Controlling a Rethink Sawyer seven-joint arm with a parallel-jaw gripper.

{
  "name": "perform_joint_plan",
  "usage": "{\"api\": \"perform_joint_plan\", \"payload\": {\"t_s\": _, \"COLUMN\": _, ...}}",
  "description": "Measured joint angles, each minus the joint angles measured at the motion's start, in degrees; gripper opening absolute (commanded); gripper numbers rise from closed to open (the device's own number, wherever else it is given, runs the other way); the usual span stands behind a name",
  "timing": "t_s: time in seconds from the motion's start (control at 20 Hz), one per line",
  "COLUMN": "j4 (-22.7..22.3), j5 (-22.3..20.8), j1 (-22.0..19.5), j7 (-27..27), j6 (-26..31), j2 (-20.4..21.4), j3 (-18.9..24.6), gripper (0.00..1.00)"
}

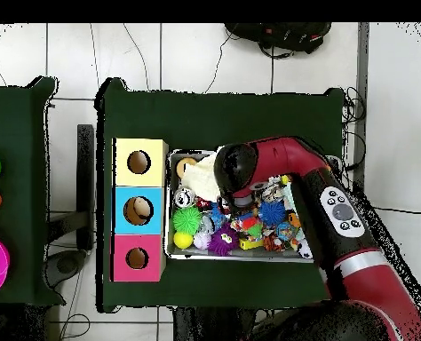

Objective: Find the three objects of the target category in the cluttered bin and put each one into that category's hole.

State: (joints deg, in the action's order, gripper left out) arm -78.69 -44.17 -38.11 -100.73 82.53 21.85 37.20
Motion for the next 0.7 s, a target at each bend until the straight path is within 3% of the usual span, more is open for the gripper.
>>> {"api": "perform_joint_plan", "payload": {"t_s": 0.45, "j4": 0.0, "j5": 1.2, "j1": -3.5, "j7": 0.0, "j6": -3.3, "j2": -0.1, "j3": 0.3, "gripper": 0.00}}
{"api": "perform_joint_plan", "payload": {"t_s": 0.7, "j4": 0.0, "j5": 2.0, "j1": -5.9, "j7": 0.0, "j6": -9.0, "j2": -0.7, "j3": 1.4, "gripper": 0.00}}
